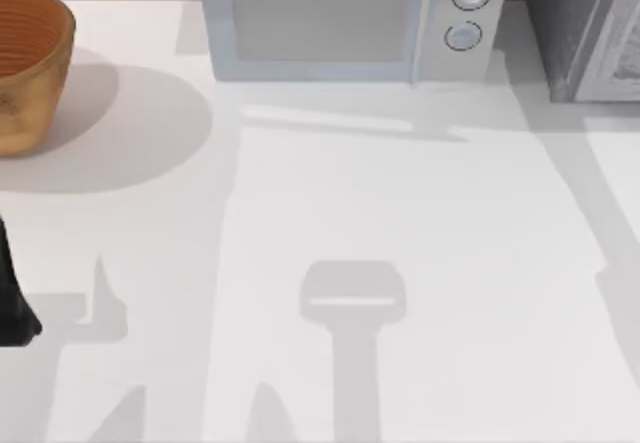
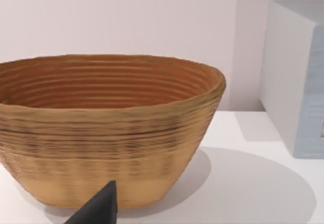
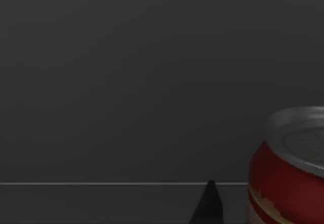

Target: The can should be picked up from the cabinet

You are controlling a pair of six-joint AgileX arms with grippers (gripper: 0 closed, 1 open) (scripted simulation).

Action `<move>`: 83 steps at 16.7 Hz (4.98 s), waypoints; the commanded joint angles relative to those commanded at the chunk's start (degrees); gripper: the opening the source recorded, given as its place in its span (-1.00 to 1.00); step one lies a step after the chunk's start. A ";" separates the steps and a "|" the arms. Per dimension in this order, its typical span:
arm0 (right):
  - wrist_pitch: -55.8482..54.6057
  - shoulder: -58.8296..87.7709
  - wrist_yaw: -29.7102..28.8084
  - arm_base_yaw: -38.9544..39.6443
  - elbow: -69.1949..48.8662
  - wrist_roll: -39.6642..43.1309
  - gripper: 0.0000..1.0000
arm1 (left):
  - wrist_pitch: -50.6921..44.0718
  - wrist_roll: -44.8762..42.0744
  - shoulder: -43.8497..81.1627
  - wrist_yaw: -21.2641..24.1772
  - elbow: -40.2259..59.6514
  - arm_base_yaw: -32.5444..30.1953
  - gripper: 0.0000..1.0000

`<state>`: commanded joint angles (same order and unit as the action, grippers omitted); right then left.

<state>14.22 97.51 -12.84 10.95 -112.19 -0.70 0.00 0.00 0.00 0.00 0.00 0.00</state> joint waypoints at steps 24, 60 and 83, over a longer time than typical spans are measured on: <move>20.11 -24.65 -11.20 11.66 4.61 0.06 -1.00 | 0.00 0.00 0.00 0.00 0.00 0.00 1.00; -14.23 -97.51 12.84 -10.95 112.19 0.70 -1.00 | 0.00 0.00 0.00 0.00 0.00 0.00 1.00; -52.04 -32.27 44.79 -22.20 89.16 -3.80 -1.00 | 0.00 0.00 0.00 0.00 0.00 0.00 1.00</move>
<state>-37.82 65.24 31.95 -11.25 -23.03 -4.50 0.00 0.00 0.00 0.00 0.00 0.00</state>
